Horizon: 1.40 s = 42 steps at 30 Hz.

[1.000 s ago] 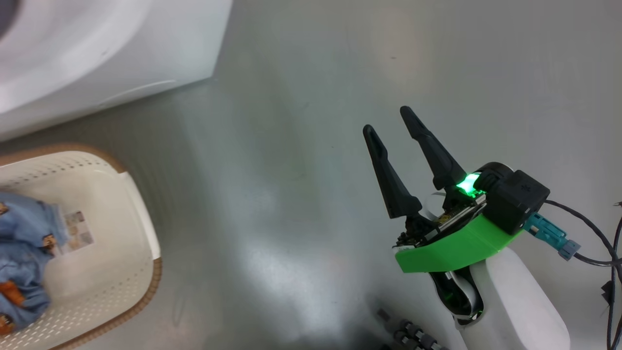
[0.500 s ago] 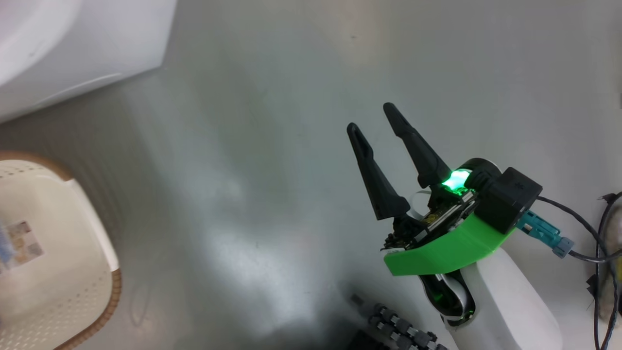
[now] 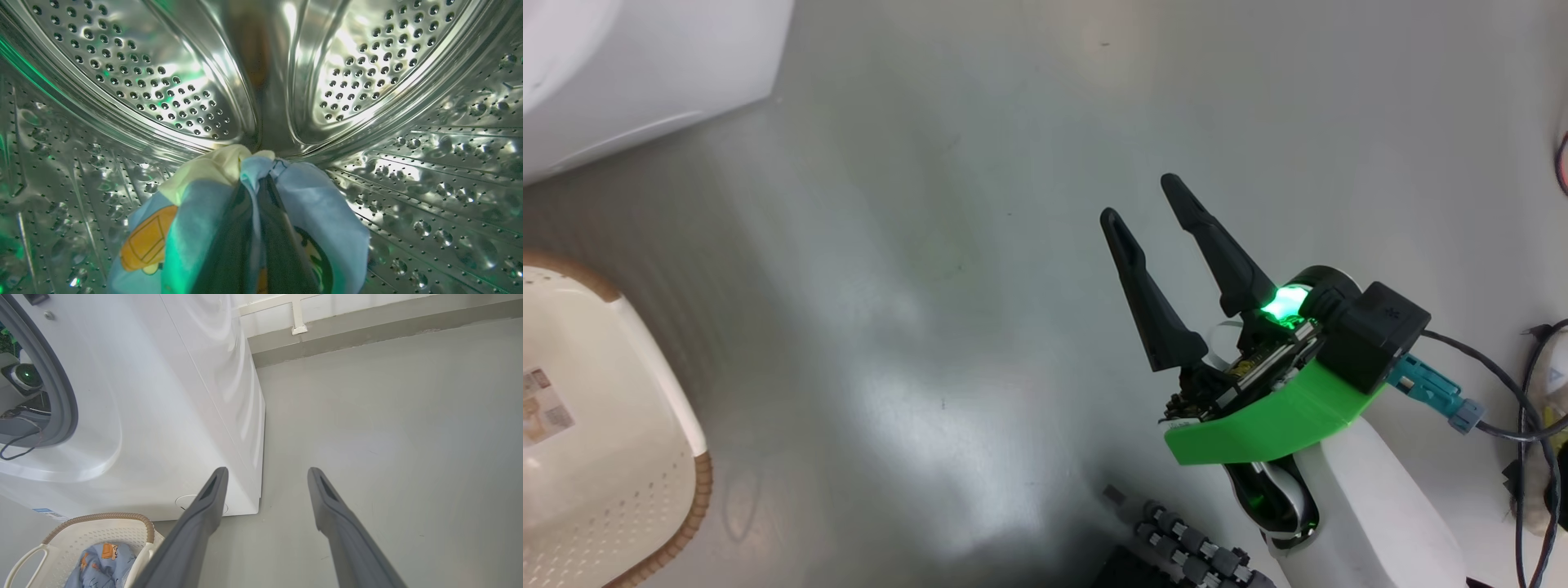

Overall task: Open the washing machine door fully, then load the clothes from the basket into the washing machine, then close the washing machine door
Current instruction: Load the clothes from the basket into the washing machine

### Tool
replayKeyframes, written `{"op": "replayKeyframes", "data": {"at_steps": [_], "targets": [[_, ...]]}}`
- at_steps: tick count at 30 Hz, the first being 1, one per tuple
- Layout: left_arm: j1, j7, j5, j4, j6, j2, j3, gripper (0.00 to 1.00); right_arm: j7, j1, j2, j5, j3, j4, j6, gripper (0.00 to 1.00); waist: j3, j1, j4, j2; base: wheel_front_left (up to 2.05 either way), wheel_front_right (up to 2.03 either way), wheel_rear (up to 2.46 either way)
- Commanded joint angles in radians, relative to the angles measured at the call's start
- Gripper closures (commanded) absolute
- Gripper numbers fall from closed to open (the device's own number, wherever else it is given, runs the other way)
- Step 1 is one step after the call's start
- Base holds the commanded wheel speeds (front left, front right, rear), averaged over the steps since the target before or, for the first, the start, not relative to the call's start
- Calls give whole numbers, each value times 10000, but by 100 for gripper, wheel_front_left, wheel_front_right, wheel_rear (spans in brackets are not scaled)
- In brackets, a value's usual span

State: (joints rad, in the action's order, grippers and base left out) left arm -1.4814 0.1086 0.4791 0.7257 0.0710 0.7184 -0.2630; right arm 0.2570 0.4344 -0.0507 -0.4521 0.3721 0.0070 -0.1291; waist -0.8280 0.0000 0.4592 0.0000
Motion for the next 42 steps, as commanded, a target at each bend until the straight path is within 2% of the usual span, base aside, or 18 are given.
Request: {"op": "replayKeyframes", "data": {"at_steps": [1,2,3,11,16,21,28,35,36,42], "targets": [[-111,104,32,-89,-91,380,114,91,47,-137,5,-156,126,-225,-16,0,18,0,-71,0,0,0,0],[-134,109,50,-2,-105,343,97,55,47,-133,5,-134,116,-215,-16,0,28,0,-111,0,0,0,0],[-146,127,64,82,-113,305,75,0,47,-125,5,-114,119,-202,-16,0,40,0,-149,0,0,0,0],[266,-197,85,343,-88,-61,-151,0,47,-127,5,126,-25,-85,-16,0,415,0,-557,0,0,0,0],[1177,-802,255,129,-55,-312,-152,0,47,-279,5,352,-211,-4,-16,0,863,0,-893,0,0,0,0],[2595,-1615,525,-576,176,-551,8,0,47,-493,5,620,-409,129,-16,0,1412,0,-1243,0,0,0,0],[5297,-2422,957,-2740,955,-871,353,0,47,-902,5,991,-720,312,-16,0,2241,0,-1785,0,0,0,0],[8385,-2916,1109,-5559,2199,-1064,738,0,47,-1245,5,1456,-922,485,-16,0,3040,0,-2326,0,0,0,0],[8385,-2916,1109,-5559,2199,-1064,738,0,47,-1245,5,1456,-922,485,-16,0,3040,0,-2326,0,0,0,0],[10858,-3218,1069,-7464,3053,-1414,798,0,47,-1584,5,1775,-1212,604,-16,0,3735,0,-2843,0,0,0,0]]}}
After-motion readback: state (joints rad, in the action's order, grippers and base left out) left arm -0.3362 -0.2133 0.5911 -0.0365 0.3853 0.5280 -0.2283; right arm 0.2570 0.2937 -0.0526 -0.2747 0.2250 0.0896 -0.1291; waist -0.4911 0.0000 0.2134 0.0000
